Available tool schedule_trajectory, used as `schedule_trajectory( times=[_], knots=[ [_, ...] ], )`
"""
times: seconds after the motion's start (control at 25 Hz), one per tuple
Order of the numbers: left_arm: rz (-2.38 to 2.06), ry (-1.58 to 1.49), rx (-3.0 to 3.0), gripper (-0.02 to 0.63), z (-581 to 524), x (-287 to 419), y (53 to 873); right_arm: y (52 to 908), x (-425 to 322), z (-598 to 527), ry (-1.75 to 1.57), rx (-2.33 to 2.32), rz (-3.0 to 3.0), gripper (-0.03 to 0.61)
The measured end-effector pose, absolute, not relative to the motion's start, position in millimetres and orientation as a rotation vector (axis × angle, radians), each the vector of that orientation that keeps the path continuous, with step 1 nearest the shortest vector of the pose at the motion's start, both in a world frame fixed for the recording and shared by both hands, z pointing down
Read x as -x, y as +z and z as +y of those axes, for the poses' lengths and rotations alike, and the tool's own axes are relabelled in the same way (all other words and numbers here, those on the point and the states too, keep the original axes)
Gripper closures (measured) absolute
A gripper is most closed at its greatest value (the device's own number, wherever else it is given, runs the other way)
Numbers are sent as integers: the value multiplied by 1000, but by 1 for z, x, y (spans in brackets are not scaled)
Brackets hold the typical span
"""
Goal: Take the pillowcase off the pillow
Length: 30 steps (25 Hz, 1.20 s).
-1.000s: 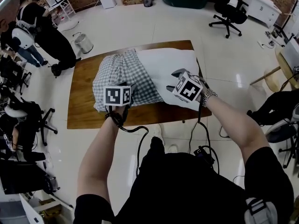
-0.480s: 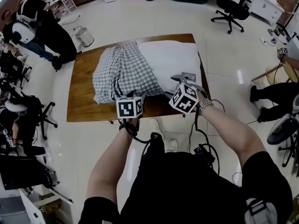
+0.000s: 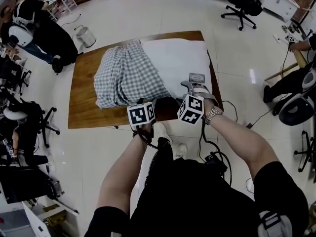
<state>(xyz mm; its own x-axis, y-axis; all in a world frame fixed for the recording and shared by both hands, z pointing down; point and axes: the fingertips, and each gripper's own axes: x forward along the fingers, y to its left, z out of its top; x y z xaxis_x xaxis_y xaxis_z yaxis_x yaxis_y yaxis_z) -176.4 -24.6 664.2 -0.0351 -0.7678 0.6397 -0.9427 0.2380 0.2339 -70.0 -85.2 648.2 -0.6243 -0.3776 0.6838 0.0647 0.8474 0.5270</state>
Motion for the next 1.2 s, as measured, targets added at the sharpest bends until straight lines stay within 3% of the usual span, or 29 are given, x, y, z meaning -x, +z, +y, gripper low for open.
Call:
schedule_trajectory(
  times=[0.16, 0.4, 0.6, 1.2],
  knots=[
    [-1806, 349, -1546, 377, -37, 187, 673, 657, 73, -104, -689, -268, -2110, 306],
    [-1805, 336, -1519, 603, -29, 204, 676, 657, 63, -124, -769, -348, -2068, 495],
    [-1814, 289, -1452, 609, -15, 217, 678, 658, 43, -141, -804, -372, -2046, 555],
    [-1923, 216, -1291, 611, 28, 299, 662, 642, 11, -165, -832, -428, -2012, 565]
  ],
)
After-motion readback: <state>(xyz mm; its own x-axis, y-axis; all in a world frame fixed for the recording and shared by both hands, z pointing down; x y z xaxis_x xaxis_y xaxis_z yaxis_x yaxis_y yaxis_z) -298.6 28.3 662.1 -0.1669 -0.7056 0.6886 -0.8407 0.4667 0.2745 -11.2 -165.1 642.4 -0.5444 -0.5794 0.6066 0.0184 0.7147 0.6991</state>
